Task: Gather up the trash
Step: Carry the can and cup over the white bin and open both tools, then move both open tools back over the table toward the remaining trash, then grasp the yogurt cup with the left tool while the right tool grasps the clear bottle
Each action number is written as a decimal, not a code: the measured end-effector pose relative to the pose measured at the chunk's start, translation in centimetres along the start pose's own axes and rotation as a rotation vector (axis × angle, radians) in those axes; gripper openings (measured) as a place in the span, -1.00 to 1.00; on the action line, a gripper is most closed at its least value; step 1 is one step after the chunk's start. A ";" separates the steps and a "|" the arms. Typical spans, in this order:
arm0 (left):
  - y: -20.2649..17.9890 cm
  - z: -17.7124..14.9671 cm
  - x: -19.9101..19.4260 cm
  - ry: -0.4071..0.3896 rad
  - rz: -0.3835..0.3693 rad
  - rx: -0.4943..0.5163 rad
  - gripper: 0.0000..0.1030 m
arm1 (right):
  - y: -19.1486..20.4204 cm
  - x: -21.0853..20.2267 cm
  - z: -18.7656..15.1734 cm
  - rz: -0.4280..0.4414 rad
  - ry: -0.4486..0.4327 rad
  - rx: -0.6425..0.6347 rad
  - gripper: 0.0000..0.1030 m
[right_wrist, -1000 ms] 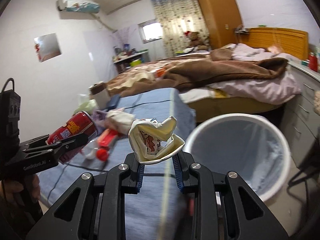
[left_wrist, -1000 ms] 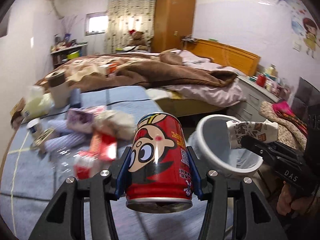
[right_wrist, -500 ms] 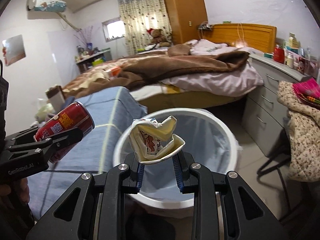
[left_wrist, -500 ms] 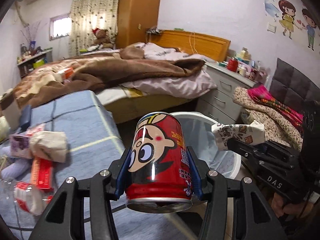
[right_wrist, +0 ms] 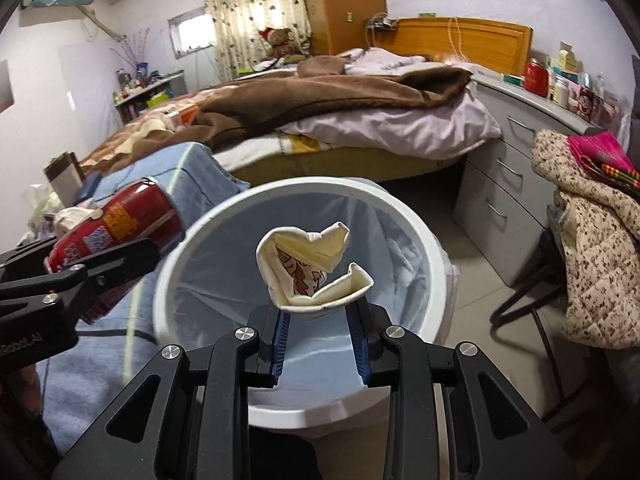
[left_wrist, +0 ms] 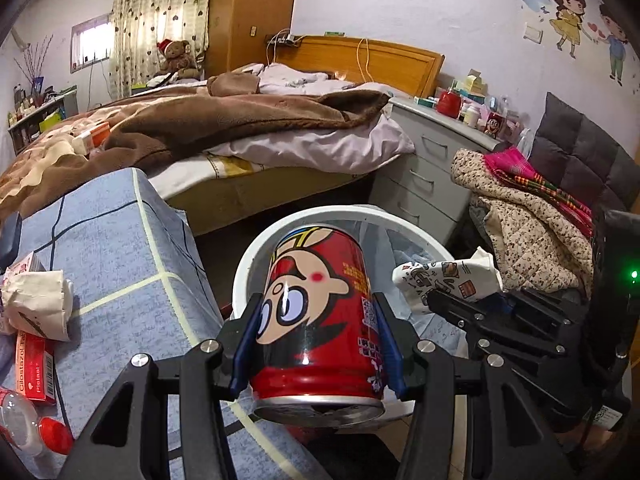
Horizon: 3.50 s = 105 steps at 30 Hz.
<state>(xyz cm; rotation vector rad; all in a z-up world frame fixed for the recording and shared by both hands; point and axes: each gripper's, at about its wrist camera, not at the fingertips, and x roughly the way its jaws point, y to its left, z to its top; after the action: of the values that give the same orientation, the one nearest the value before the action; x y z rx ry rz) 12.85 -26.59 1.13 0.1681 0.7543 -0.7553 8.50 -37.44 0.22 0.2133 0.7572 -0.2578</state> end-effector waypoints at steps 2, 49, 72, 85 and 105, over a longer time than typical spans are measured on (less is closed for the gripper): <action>0.0 0.0 0.2 -0.002 0.000 0.004 0.08 | 0.0 0.1 -0.1 -0.014 0.008 -0.002 -0.43; 17.6 -7.6 -14.5 -0.170 0.362 -0.314 0.48 | 15.1 -1.3 0.3 0.356 -0.091 -0.274 0.19; 31.5 -11.8 -18.2 -0.112 0.528 -0.488 0.50 | 27.2 -0.3 -0.6 0.579 -0.008 -0.566 0.30; 38.8 -11.4 -16.4 -0.078 0.564 -0.536 0.50 | 30.4 0.9 -0.9 0.611 0.054 -0.648 0.40; 43.9 -9.4 -11.8 -0.046 0.567 -0.587 0.45 | 31.3 1.0 -2.5 0.539 0.112 -0.702 0.41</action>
<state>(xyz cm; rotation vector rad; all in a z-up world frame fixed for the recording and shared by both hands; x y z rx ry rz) 31.44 15.70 -3.06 -0.1649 0.8042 0.0147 17.09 -7.26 0.79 -0.2394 0.8297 0.5347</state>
